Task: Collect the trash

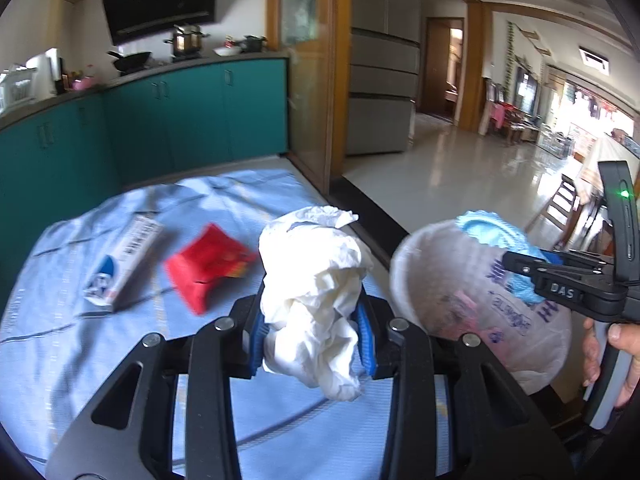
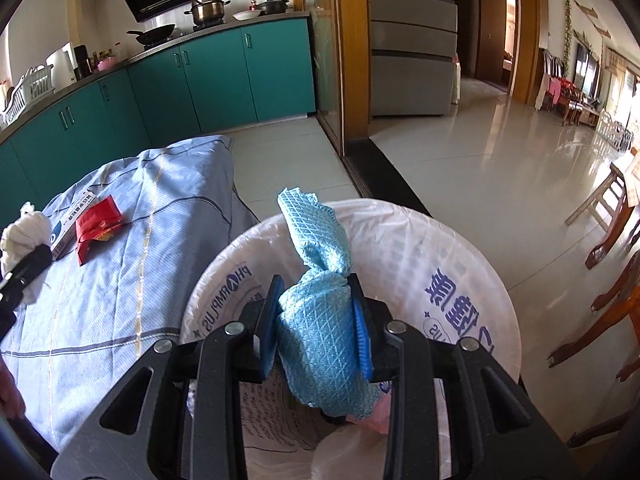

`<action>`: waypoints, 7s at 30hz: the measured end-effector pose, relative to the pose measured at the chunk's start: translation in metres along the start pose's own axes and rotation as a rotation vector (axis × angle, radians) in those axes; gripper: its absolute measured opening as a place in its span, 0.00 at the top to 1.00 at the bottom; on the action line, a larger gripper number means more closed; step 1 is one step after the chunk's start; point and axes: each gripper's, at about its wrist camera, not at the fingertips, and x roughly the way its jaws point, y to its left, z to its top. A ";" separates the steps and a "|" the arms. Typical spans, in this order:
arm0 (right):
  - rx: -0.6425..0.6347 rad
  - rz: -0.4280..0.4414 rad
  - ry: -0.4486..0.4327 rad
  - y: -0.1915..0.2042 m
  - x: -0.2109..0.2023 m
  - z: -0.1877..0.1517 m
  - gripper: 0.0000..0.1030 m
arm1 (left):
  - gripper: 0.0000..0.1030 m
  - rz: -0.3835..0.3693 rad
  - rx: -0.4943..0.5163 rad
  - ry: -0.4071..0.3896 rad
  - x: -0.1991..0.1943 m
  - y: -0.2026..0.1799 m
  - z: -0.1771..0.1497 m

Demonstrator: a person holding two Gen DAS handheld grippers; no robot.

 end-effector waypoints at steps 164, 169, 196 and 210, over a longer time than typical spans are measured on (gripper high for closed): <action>-0.018 -0.051 -0.437 0.054 -0.233 -0.104 0.03 | 0.03 0.102 0.063 -0.173 -0.205 0.007 -0.064; -0.086 -0.065 -0.443 0.088 -0.258 -0.111 0.03 | 0.03 0.126 0.079 -0.216 -0.248 0.010 -0.061; -0.118 -0.088 -0.466 0.114 -0.280 -0.108 0.03 | 0.03 0.158 0.093 -0.294 -0.290 0.017 -0.054; -0.118 -0.085 -0.468 0.112 -0.281 -0.109 0.03 | 0.03 0.156 0.101 -0.281 -0.285 0.014 -0.052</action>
